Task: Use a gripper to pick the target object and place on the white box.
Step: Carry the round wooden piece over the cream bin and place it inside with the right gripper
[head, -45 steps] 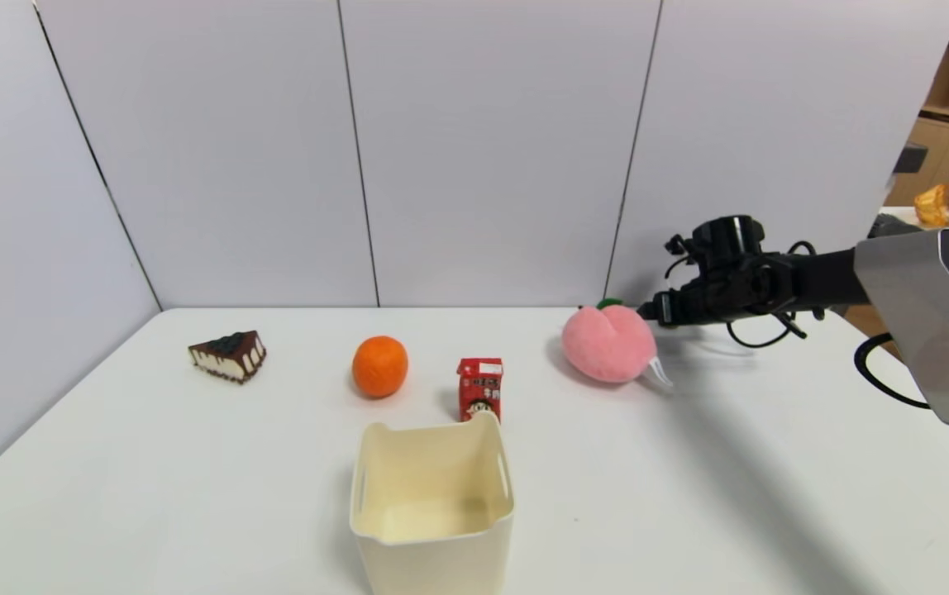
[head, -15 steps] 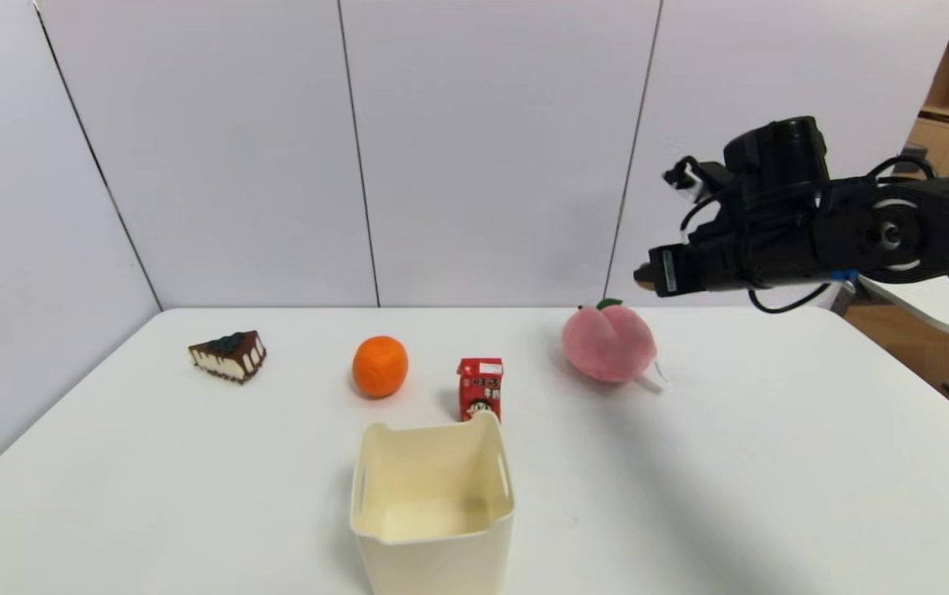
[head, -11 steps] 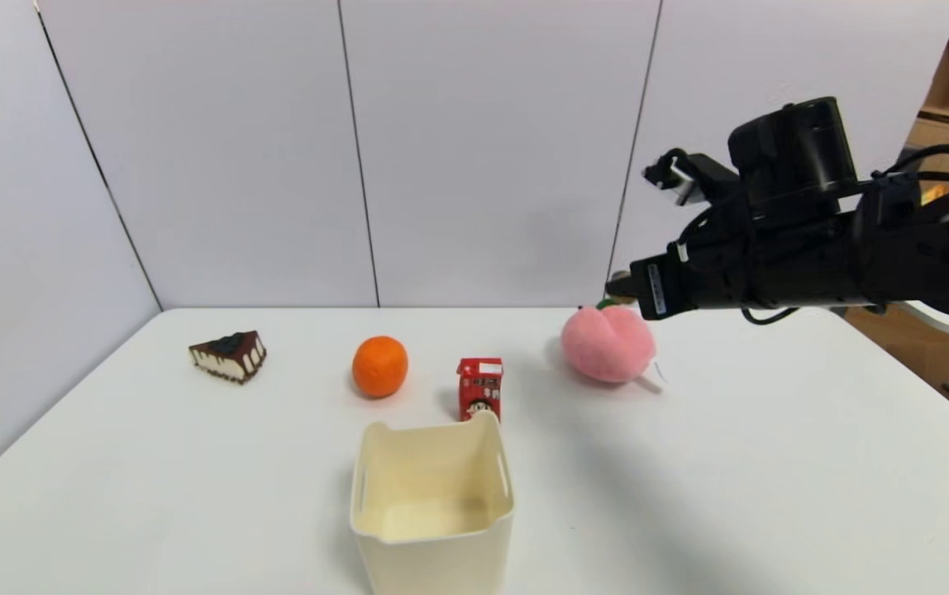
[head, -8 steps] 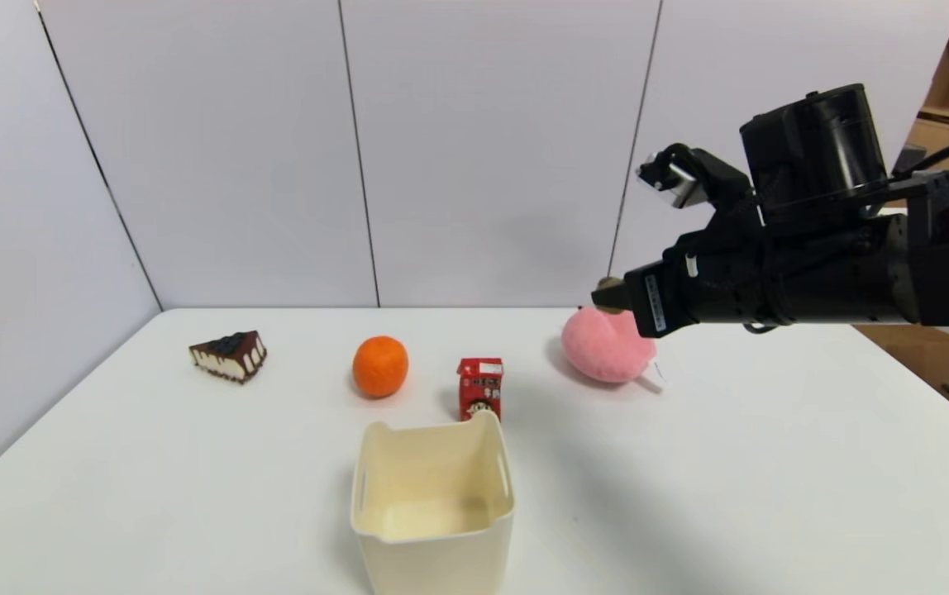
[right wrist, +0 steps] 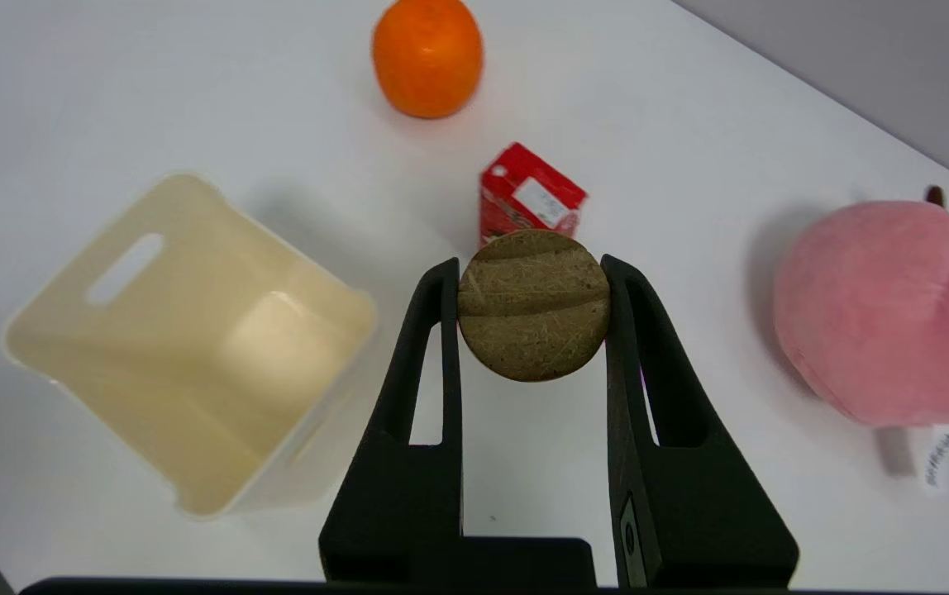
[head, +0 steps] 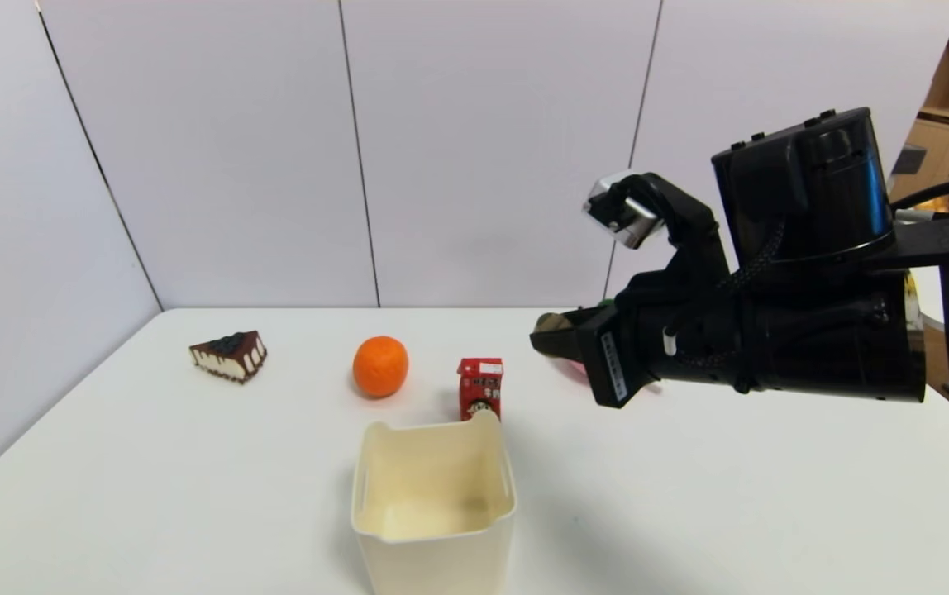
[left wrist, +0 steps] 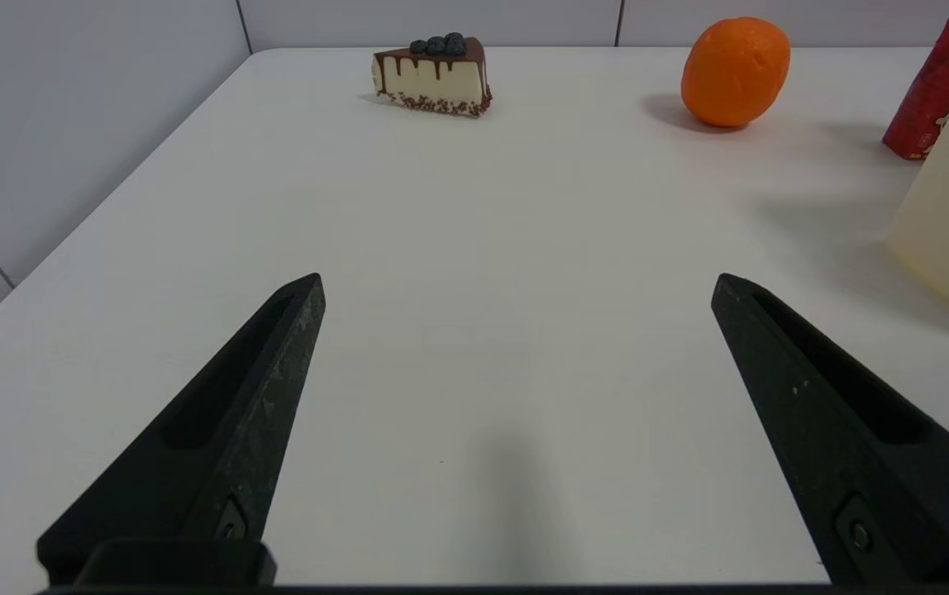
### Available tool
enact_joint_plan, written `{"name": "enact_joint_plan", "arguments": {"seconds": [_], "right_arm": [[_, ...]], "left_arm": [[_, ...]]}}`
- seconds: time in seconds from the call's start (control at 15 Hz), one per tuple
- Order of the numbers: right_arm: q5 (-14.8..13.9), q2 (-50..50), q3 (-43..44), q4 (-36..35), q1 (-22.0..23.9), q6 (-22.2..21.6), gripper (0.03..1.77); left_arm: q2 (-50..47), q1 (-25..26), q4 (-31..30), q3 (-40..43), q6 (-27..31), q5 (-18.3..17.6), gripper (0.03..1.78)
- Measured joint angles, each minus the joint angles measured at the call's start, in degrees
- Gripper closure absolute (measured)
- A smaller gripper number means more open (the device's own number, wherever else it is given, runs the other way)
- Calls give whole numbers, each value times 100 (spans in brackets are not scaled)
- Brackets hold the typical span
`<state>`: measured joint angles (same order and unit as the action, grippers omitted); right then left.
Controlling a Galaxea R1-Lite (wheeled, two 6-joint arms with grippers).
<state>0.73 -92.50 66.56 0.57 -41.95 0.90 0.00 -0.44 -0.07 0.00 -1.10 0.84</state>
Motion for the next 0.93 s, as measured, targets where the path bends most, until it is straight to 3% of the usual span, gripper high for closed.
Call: {"name": "enact_joint_plan", "arguments": {"seconds": [0.93], "right_arm": [[74,-510,-107,-484,-1378,9,133]], "left_arm": [[0,0,0,0,2,1,12]]}}
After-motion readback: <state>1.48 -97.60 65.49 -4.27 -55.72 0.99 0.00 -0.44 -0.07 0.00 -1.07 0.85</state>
